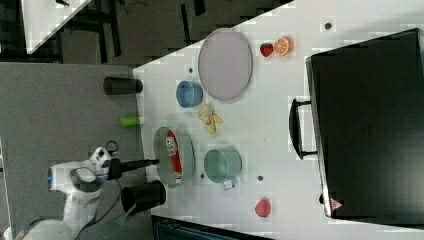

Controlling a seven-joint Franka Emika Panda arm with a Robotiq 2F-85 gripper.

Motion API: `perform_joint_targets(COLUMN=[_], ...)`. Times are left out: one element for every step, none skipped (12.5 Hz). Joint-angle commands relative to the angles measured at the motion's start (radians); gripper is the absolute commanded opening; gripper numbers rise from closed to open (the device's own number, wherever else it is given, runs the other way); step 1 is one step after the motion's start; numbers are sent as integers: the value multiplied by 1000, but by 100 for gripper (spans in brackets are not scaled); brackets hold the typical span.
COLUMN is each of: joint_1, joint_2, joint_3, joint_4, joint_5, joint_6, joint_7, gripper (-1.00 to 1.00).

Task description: Pick ketchup from strainer and place it on the table

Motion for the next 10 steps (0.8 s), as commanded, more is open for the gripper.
perform_joint_targets(joint_1=[-24, -23, -22, -20, -19, -16, -10, -5, 0, 4], joint_2=[92, 125, 157, 187, 214, 239, 261, 278, 289, 292], joint_3=[-31, -37, -41, -45, -46, -50, -58, -65, -72, -75], joint_4=[1, 2, 2, 3, 6, 10, 18, 28, 38, 42], joint_5=[-59, -96, -132, -162, -183, -198, -216, -236, -251, -255], joint_6=[79, 108, 132, 152, 175, 194, 201, 202, 201, 202], joint_7=[91, 104, 121, 146, 176, 203, 216, 218, 218, 218], gripper=[100, 100, 100, 100, 100, 100, 100, 100, 91, 68])
